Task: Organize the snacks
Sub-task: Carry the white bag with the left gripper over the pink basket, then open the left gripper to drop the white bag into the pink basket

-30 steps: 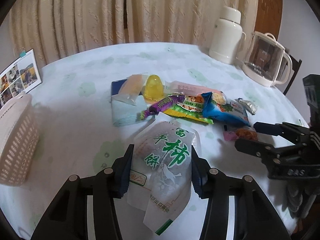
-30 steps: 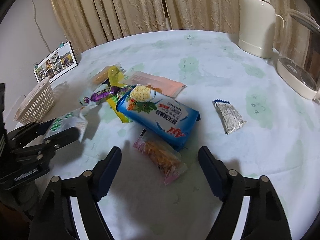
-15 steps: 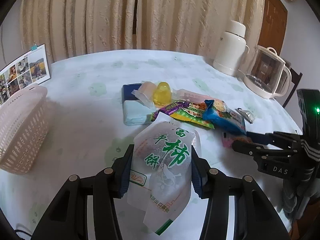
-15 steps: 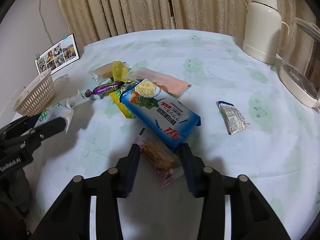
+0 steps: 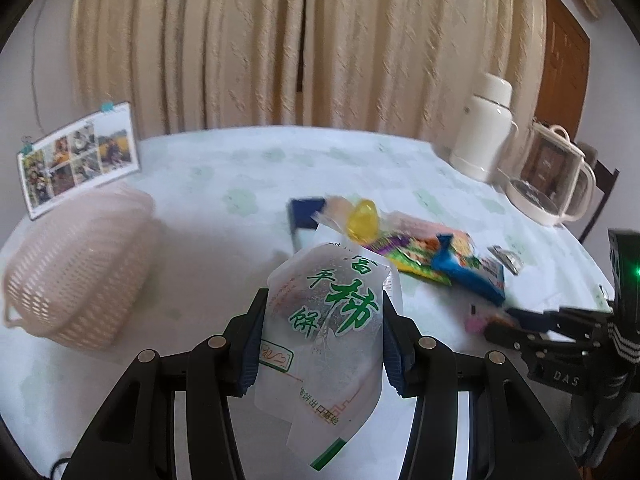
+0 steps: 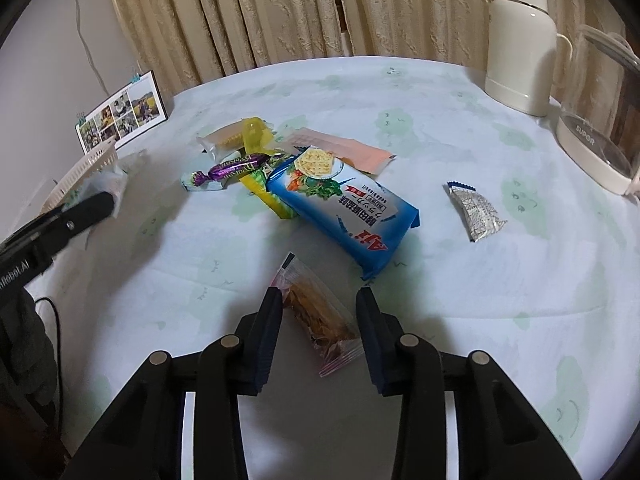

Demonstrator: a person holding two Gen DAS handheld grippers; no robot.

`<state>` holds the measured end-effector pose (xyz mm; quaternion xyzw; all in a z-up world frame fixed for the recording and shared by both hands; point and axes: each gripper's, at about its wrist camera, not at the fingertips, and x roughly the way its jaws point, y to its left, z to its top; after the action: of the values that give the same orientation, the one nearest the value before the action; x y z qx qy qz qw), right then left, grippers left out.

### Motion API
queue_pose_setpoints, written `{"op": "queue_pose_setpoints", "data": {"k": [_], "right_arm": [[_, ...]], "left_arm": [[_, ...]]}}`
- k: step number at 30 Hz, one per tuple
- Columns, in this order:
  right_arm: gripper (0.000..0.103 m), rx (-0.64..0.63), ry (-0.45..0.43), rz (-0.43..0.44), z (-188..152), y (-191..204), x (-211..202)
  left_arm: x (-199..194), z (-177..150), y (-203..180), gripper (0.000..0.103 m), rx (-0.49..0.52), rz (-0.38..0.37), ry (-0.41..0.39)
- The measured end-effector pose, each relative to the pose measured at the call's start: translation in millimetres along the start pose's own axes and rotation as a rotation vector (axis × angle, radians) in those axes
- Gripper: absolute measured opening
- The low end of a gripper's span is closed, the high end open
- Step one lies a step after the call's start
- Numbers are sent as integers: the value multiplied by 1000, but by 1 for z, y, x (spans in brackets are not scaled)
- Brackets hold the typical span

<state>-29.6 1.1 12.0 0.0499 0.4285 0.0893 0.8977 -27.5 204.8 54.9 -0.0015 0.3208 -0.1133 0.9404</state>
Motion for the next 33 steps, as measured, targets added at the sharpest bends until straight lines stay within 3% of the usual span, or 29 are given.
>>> {"op": "queue_pose_setpoints", "data": {"k": [10,21,23,25,26,33], "right_arm": [[36,22,-7,41,1,12,2],[36,23,-8,61,6,24,3],[36,19,-9,65,8,27,4],[36,15,-10,69,9,31,5],[36,13,-11,73,11,33,6],[36,2,-8,106,18,49,11]], "left_arm": [[-30,23,63,51,-117,143,-110],[-33,31,128,52,-231,343,-158],[-31,31,141,58,-266,393,-160],[-30,29,154,81,-304,454,-176],[-32,28,160,86,-326,475,-192],[-39,17,182,88,-415,548,-246]]}}
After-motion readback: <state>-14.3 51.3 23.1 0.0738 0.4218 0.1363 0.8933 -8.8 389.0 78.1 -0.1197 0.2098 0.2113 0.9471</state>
